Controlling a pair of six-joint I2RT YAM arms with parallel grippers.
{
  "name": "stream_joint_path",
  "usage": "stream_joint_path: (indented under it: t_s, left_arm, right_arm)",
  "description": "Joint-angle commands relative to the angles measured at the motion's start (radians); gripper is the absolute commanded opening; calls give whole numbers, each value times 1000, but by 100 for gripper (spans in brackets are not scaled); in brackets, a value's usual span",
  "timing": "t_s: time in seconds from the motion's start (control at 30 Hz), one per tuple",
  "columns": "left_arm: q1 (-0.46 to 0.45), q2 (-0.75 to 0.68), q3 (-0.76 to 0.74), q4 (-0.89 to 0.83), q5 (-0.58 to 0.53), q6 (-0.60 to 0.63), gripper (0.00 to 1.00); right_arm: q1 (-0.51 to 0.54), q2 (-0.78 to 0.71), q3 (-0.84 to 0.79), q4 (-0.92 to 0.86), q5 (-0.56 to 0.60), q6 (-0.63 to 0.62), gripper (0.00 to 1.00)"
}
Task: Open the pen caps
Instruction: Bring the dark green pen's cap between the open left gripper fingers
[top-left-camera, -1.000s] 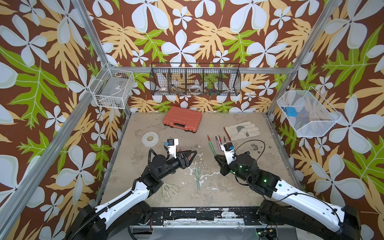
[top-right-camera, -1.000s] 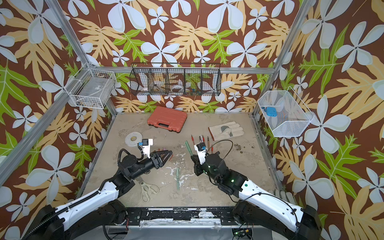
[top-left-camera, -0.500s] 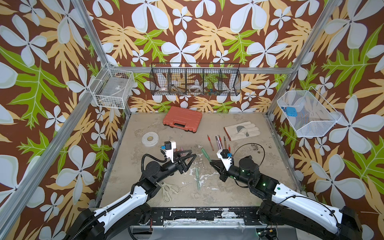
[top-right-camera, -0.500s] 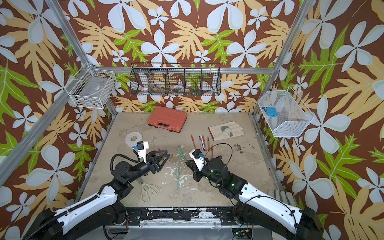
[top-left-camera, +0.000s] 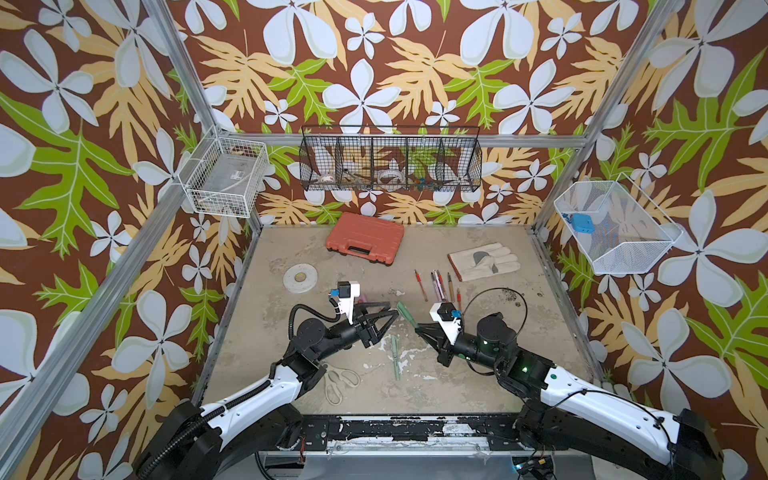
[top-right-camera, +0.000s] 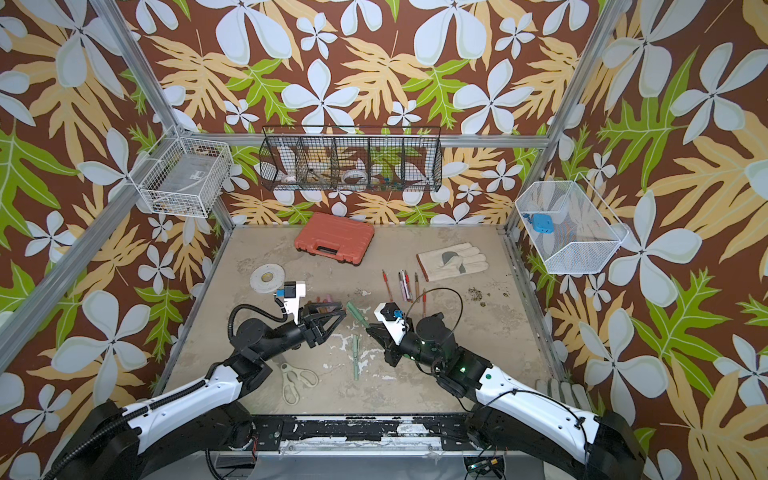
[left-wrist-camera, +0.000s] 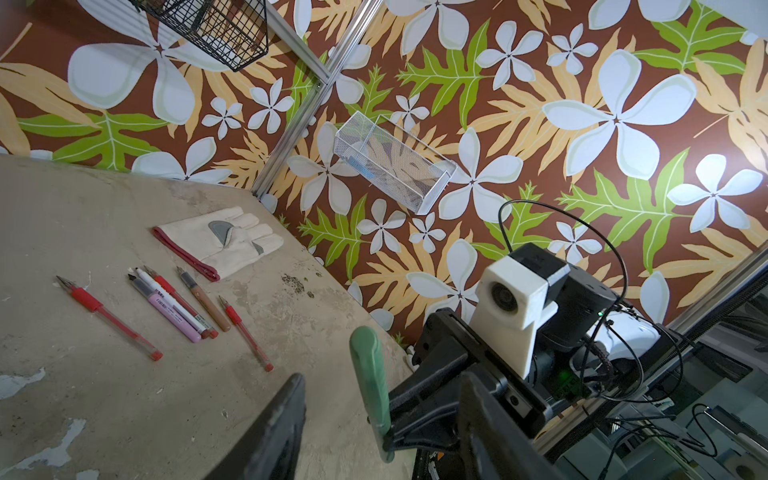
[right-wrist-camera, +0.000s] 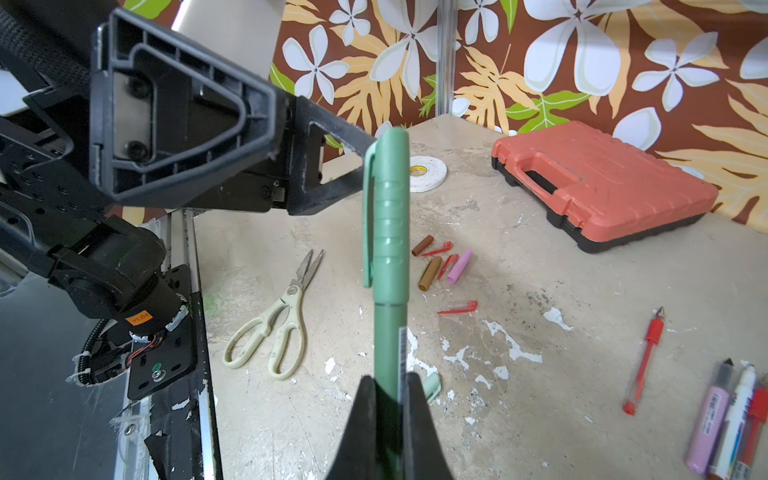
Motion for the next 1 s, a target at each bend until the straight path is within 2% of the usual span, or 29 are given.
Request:
stream_joint_path:
  t_s: [0.0,0.37,0.97]
  left_arm:
    - [0,0,4,17,6,7,58]
    - [0,27,19,-14,3,29,57]
    - [0,-5,6,-49,-17,45,57]
  right_arm:
    - [1,14,4,62,-45,-7,7]
    - [2,60,18,103,-132,5,7]
    - [10,60,14,116,-177,7,6]
